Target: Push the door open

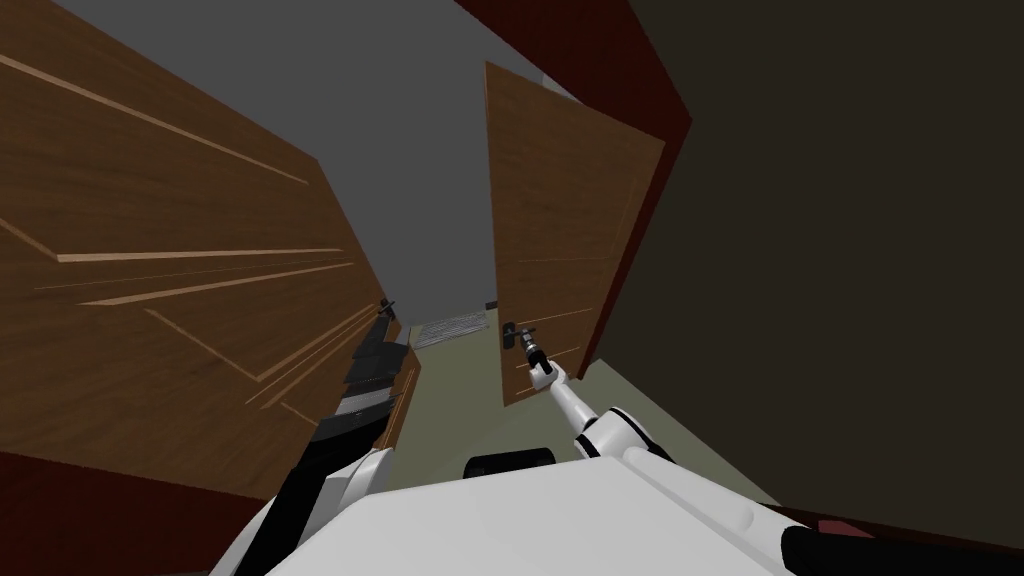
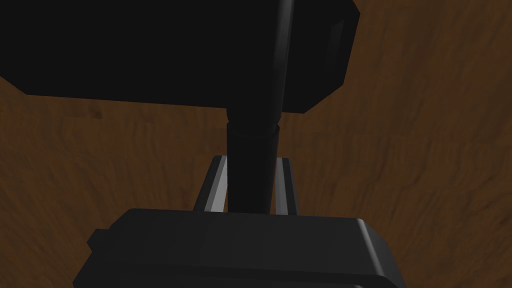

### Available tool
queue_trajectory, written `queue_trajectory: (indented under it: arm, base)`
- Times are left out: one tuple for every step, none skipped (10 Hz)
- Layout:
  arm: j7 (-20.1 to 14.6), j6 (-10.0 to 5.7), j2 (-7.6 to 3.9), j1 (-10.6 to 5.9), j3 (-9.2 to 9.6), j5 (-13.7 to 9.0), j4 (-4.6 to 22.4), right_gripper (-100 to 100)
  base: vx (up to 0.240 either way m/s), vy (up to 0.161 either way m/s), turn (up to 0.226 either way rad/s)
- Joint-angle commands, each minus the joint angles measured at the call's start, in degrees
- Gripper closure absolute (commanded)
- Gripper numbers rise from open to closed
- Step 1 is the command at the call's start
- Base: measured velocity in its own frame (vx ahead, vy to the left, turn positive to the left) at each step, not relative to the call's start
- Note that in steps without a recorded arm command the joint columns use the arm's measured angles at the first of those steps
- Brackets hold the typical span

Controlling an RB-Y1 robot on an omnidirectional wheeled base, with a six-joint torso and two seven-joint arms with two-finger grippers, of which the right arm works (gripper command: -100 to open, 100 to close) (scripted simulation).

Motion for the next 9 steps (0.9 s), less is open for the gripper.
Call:
queue_trajectory:
  arm:
    - [0.50, -0.42, -1.20, -0.14, -1.75, -0.44, 0.43, 100]
    - [0.63, -0.42, -1.37, -0.13, -2.14, -0.55, 0.48, 100]
    - [0.88, -0.40, -1.70, -0.10, -2.94, -0.77, 0.56, 100]
    - [1.15, -0.39, -2.00, -0.08, -3.77, -1.00, 0.65, 100]
    - [1.15, -0.39, -2.00, -0.08, -3.77, -1.00, 0.65, 100]
    - [1.56, -0.37, -2.41, -0.03, -5.05, -1.35, 0.79, 100]
    - [1.70, -0.36, -2.54, -0.02, -5.48, -1.47, 0.84, 100]
    - [1.70, -0.36, -2.54, -0.02, -5.48, -1.47, 0.84, 100]
    - [2.12, -0.34, -2.87, 0.02, -6.77, -1.83, 0.98, 100]
  base:
    - [0.190, 0.152, -0.100]
    - [0.150, 0.172, -0.076]
    - [0.132, 0.173, -0.074]
    - [0.155, 0.179, -0.067]
    - [0.129, 0.115, -0.055]
    - [0.131, 0.115, -0.080]
    - [0.127, 0.148, -0.066]
    - [0.100, 0.101, -0.042]
    - [0.157, 0.155, -0.059]
